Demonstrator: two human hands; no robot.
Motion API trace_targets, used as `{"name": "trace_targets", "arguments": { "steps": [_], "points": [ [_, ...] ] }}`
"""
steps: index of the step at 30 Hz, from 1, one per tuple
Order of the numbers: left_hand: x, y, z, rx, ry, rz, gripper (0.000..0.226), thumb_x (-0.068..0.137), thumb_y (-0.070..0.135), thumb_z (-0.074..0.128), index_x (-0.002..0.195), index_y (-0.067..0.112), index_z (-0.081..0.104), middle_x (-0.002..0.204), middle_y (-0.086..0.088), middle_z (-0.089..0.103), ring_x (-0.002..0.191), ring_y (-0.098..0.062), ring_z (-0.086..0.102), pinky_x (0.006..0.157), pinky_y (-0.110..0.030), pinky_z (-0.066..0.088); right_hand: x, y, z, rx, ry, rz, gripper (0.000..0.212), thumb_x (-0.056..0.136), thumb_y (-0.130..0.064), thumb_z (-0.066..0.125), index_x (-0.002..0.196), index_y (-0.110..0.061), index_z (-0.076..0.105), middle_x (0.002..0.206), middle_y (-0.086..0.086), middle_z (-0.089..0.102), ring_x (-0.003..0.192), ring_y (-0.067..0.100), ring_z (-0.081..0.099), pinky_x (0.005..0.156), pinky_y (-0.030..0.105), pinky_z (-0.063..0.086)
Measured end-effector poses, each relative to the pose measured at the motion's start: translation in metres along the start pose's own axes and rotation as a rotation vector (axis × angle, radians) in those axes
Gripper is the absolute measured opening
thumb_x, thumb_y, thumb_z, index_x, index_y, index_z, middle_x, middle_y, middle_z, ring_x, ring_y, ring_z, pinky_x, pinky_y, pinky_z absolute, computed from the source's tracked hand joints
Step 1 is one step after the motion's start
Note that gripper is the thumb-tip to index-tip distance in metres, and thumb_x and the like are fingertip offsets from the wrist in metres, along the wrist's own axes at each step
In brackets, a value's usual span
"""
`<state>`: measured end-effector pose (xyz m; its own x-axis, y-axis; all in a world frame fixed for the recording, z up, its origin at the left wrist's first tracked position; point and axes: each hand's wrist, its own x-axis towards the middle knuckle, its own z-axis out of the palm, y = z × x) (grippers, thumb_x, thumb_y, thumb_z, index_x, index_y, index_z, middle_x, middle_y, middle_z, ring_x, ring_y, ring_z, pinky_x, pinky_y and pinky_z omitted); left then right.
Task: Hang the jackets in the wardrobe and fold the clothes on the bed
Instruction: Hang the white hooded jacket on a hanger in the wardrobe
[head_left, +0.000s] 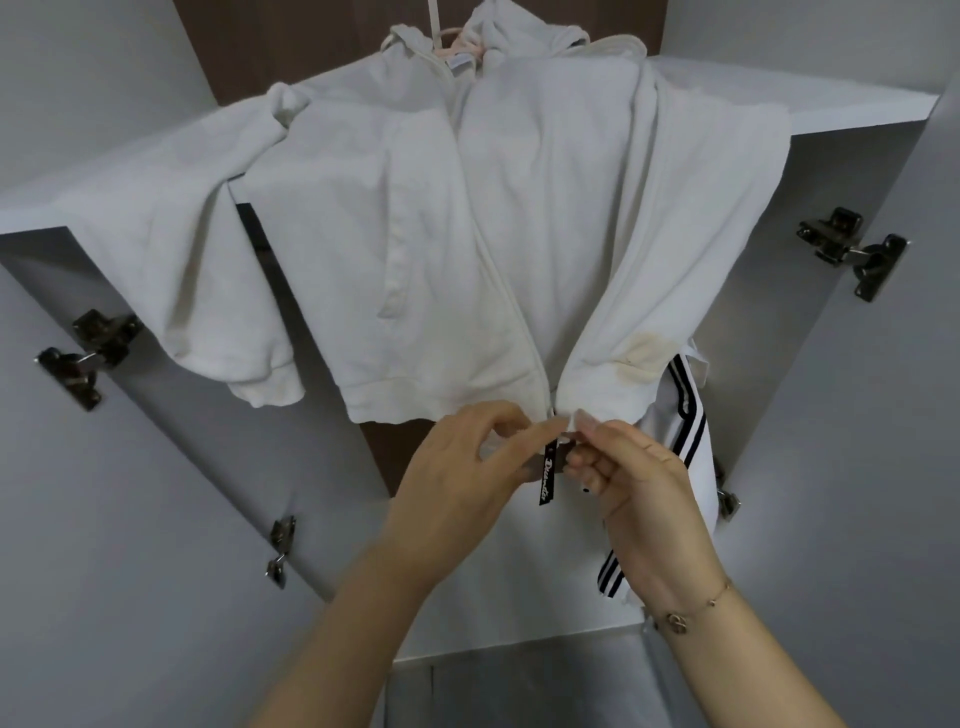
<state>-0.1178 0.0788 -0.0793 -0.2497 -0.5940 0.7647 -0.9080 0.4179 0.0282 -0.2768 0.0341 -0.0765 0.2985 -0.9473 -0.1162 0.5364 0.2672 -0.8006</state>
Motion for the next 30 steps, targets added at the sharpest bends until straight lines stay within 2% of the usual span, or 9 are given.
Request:
{"name": "trace_targets", "arguments": {
  "steps": [2,5,8,13,16,20,22,24,30],
  "points": [
    [0.002,-0.001,0.003,-0.005,0.015,0.033,0.04,0.091,0.019,0.066,0.127,0.025,0.053,0.093,-0.007,0.066,0.079,-0.018,0.061,0.071,-0.031,0.051,-0.001,-0.001,-0.001,-0.009,-0.007,-0.003,0.015,0.076,-0.015,0.073,0.078,-0.001,0.07,0.069,0.011,0.058,0.063,0.014,0.059,0.06,0.019,0.052],
    [0.006,-0.003,0.003,-0.028,0.061,0.076,0.018,0.093,0.021,0.066,0.11,0.017,0.072,0.086,-0.005,0.065,0.071,-0.017,0.057,0.064,-0.029,0.048,0.0,-0.001,-0.001,-0.011,-0.013,-0.018,0.016,0.074,-0.016,0.073,0.074,-0.001,0.068,0.066,0.01,0.06,0.062,0.013,0.06,0.06,0.018,0.051],
    [0.012,-0.001,0.001,-0.101,0.087,0.027,0.022,0.098,0.023,0.06,0.094,0.009,0.076,0.085,-0.005,0.064,0.072,-0.016,0.057,0.064,-0.028,0.048,0.0,0.001,-0.002,-0.027,-0.013,-0.032,0.014,0.077,-0.016,0.072,0.071,-0.005,0.066,0.068,0.011,0.059,0.063,0.014,0.059,0.06,0.019,0.051],
    [0.032,0.0,-0.003,-0.452,0.141,-0.403,0.015,0.091,0.017,0.066,0.08,0.008,0.065,0.081,0.004,0.059,0.076,-0.01,0.056,0.07,-0.02,0.044,-0.004,0.004,-0.006,-0.173,-0.03,-0.1,0.016,0.078,-0.023,0.071,0.066,-0.011,0.068,0.072,0.01,0.068,0.067,0.014,0.06,0.065,0.018,0.05],
    [0.044,0.001,-0.001,-0.558,0.099,-0.58,0.011,0.089,0.014,0.07,0.078,0.013,0.066,0.077,0.003,0.063,0.075,-0.009,0.061,0.072,-0.017,0.046,-0.004,0.005,-0.006,-0.25,-0.002,-0.173,0.021,0.082,-0.02,0.069,0.074,-0.001,0.065,0.076,0.011,0.073,0.071,0.017,0.065,0.068,0.017,0.052],
    [0.048,0.011,0.003,-0.799,0.048,-0.812,0.014,0.089,0.011,0.069,0.078,0.019,0.068,0.075,-0.003,0.073,0.074,-0.016,0.071,0.073,-0.023,0.056,0.0,0.008,-0.005,-0.26,0.031,-0.222,0.032,0.087,-0.017,0.067,0.083,0.013,0.058,0.078,0.023,0.069,0.081,0.028,0.071,0.07,0.021,0.055],
    [0.047,0.013,0.003,-0.819,0.047,-0.829,0.011,0.089,0.011,0.069,0.079,0.016,0.07,0.075,-0.003,0.073,0.074,-0.015,0.072,0.074,-0.024,0.057,0.0,0.01,-0.003,-0.303,0.012,-0.217,0.04,0.082,-0.027,0.07,0.083,0.011,0.059,0.079,0.021,0.07,0.085,0.03,0.071,0.068,0.018,0.052],
    [0.048,0.013,0.003,-0.823,0.06,-0.832,0.008,0.089,0.011,0.069,0.081,0.013,0.07,0.076,-0.003,0.074,0.074,-0.014,0.072,0.072,-0.021,0.055,0.001,0.011,-0.003,-0.36,0.036,-0.248,0.035,0.08,-0.03,0.07,0.079,0.004,0.063,0.078,0.014,0.073,0.08,0.025,0.072,0.065,0.014,0.05],
    [0.057,0.015,0.011,-0.672,0.11,-0.753,0.011,0.087,0.005,0.069,0.078,0.009,0.066,0.075,0.005,0.065,0.071,-0.001,0.064,0.07,-0.013,0.048,0.001,0.019,-0.004,-0.441,0.064,-0.366,0.025,0.083,-0.028,0.066,0.074,-0.005,0.064,0.073,0.006,0.074,0.075,0.019,0.072,0.072,0.02,0.054]
  ]
}}
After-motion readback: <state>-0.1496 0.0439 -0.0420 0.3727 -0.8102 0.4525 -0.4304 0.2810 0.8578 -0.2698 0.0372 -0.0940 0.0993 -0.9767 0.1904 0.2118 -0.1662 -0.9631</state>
